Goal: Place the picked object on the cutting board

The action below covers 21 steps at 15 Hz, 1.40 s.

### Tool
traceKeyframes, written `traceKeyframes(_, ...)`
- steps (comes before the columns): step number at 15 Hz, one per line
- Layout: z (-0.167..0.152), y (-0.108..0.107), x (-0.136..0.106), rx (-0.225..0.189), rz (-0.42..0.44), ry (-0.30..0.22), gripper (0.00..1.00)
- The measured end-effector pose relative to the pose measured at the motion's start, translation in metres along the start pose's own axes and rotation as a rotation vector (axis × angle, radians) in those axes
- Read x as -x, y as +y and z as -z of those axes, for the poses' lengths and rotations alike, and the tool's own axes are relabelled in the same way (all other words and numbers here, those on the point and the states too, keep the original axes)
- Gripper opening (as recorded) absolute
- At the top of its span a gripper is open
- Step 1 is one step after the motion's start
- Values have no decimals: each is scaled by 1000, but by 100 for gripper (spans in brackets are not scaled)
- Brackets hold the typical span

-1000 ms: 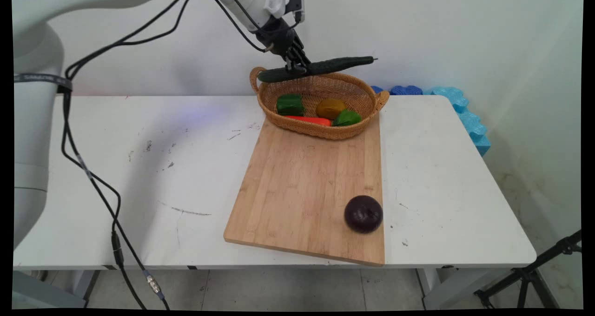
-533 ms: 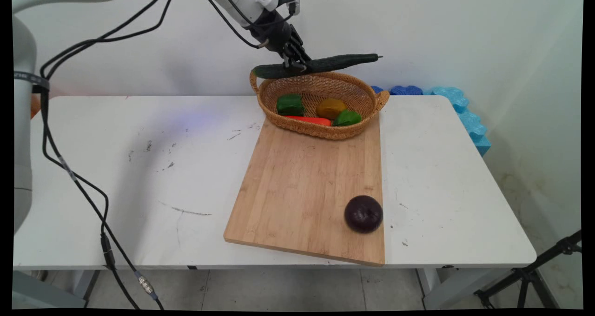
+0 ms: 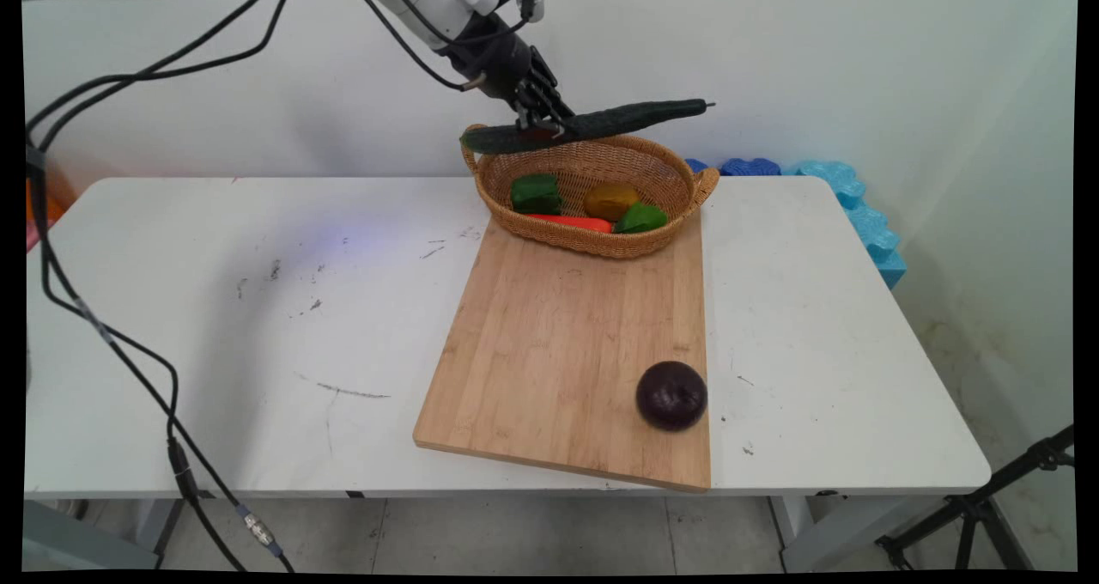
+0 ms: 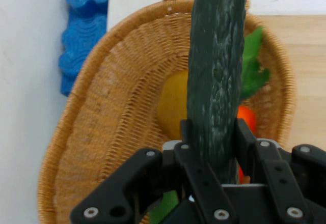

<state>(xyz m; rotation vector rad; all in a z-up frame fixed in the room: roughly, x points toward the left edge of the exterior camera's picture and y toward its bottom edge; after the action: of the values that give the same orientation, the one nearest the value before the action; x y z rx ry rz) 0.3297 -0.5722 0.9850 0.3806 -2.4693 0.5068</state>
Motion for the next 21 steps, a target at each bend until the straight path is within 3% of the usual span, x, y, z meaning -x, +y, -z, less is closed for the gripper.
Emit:
traceKeyframes(11,7,65,11,101,-5,2,0)
traceKeyframes(21,-39,117,33,164,7,-36,0)
